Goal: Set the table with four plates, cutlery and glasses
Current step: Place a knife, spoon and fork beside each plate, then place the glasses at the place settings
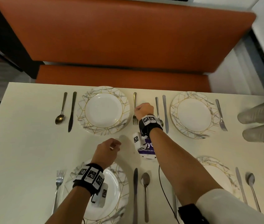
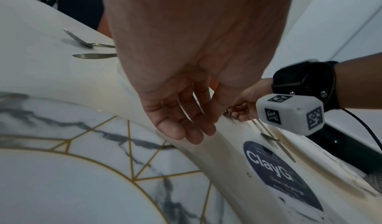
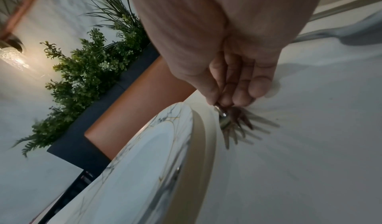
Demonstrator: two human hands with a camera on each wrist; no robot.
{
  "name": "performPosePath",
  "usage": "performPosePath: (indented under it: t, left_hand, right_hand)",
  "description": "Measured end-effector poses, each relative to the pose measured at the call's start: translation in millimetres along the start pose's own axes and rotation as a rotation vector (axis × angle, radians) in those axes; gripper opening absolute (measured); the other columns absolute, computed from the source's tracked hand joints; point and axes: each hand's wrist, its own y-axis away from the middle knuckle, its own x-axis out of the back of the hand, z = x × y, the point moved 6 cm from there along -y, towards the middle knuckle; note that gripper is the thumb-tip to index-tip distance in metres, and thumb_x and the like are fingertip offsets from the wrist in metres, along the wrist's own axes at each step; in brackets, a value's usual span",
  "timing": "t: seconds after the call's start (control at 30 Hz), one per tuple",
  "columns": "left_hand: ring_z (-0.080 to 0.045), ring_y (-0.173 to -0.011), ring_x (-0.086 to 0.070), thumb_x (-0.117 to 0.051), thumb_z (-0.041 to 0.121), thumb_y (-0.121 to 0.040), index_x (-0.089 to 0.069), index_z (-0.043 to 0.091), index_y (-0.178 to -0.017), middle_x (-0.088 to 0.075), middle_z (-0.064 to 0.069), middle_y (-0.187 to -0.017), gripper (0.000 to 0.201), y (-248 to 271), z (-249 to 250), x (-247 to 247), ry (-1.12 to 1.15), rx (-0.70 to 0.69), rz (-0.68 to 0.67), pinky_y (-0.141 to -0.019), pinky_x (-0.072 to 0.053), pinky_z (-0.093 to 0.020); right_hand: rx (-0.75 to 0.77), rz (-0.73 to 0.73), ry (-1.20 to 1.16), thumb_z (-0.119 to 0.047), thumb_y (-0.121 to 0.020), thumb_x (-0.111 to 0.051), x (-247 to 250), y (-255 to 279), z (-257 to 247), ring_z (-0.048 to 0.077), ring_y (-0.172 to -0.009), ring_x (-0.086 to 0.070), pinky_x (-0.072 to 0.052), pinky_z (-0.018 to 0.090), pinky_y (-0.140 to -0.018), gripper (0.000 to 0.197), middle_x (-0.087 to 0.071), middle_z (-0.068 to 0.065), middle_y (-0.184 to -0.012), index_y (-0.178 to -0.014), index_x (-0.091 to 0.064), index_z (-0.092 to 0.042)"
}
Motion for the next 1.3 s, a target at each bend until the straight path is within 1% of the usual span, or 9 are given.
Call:
performPosePath:
  t: [0.1,0.43,0.67,0.8,0.93,1.03,1.13,1.23,1.3]
  left_hand:
    - [-0.012,-0.088,-0.071,-0.061,0.019,-0.1,-0.071,0.031,-0.101,-0.075,0.008,-0.091,0.016,-1,0,-2,-0.005,0.005,-0.017,-0.083,-0.062,-0.034]
    - [-0.014,-0.084,-0.072,-0.059,0.016,-0.101,-0.072,0.029,-0.101,-0.076,0.006,-0.088,0.018,5,3,0,0.022,0.019,0.003,-0.073,-0.056,-0.022]
    - [-0.013,-0.085,-0.072,-0.06,0.016,-0.101,-0.072,0.027,-0.104,-0.076,0.006,-0.088,0.016,7,2,2,0.015,0.016,0.011,-0.075,-0.058,-0.024]
    - [-0.012,-0.084,-0.072,-0.06,0.017,-0.101,-0.072,0.028,-0.103,-0.076,0.007,-0.088,0.017,8,6,4,0.003,0.003,0.014,-0.081,-0.058,-0.028]
    - [-0.01,-0.082,-0.072,-0.06,0.018,-0.101,-0.072,0.028,-0.102,-0.076,0.009,-0.087,0.016,10,18,4,-0.009,-0.029,0.019,-0.075,-0.056,-0.025]
    - [-0.01,-0.081,-0.071,-0.061,0.017,-0.1,-0.072,0.027,-0.101,-0.076,0.009,-0.086,0.015,13,36,0,-0.025,-0.082,0.023,-0.068,-0.051,-0.02]
    - [-0.015,-0.082,-0.07,-0.06,0.015,-0.1,-0.073,0.025,-0.1,-0.076,0.007,-0.087,0.016,14,61,-16,-0.03,-0.136,0.003,-0.069,-0.053,-0.022]
    - [-0.018,-0.087,-0.071,-0.061,0.017,-0.099,-0.074,0.023,-0.102,-0.075,0.008,-0.092,0.015,19,92,-42,-0.045,-0.201,-0.022,-0.079,-0.06,-0.034]
    - [-0.015,-0.088,-0.071,-0.062,0.018,-0.098,-0.075,0.024,-0.101,-0.075,0.008,-0.095,0.015,25,116,-64,-0.053,-0.252,-0.025,-0.077,-0.06,-0.028]
  right_hand:
    - [-0.019,0.017,0.013,-0.019,-0.092,-0.064,-1,-3,1,0.024,-0.082,-0.071,-0.057,0.023,-0.068,0.018,-0.076,0.008,-0.093,-0.094,-0.078,-0.008]
    - [-0.018,0.014,-0.007,-0.018,-0.091,-0.064,-6,1,4,0.026,-0.084,-0.073,-0.062,0.031,-0.075,0.018,-0.076,0.009,-0.091,-0.093,-0.078,-0.007]
    - [-0.027,0.038,-0.012,-0.019,-0.092,-0.063,-5,10,5,0.024,-0.077,-0.071,-0.059,0.026,-0.068,0.02,-0.076,0.01,-0.091,-0.092,-0.078,-0.006]
    - [-0.01,0.059,0.022,-0.016,-0.092,-0.057,4,19,6,0.022,-0.073,-0.063,-0.051,0.023,-0.063,0.021,-0.076,0.01,-0.093,-0.093,-0.076,-0.006]
    - [0.065,0.063,-0.032,-0.013,-0.091,-0.056,22,36,13,0.02,-0.091,-0.068,-0.054,0.025,-0.072,0.021,-0.075,0.0,-0.101,-0.095,-0.076,-0.019]
    - [0.162,0.062,-0.104,-0.012,-0.09,-0.06,41,57,24,0.014,-0.093,-0.068,-0.057,0.03,-0.084,0.021,-0.075,-0.006,-0.102,-0.092,-0.075,-0.027]
    - [0.266,0.086,-0.131,-0.008,-0.093,-0.061,70,82,40,0.007,-0.086,-0.061,-0.053,0.023,-0.084,0.019,-0.075,-0.002,-0.103,-0.1,-0.077,-0.017]
    - [0.304,0.147,-0.178,-0.01,-0.092,-0.064,109,105,68,0.007,-0.084,-0.06,-0.049,0.019,-0.08,0.016,-0.075,-0.002,-0.099,-0.099,-0.077,-0.016]
    - [0.308,0.181,-0.19,-0.012,-0.092,-0.064,138,119,91,0.006,-0.084,-0.06,-0.043,0.006,-0.074,0.014,-0.074,-0.004,-0.097,-0.097,-0.077,-0.017]
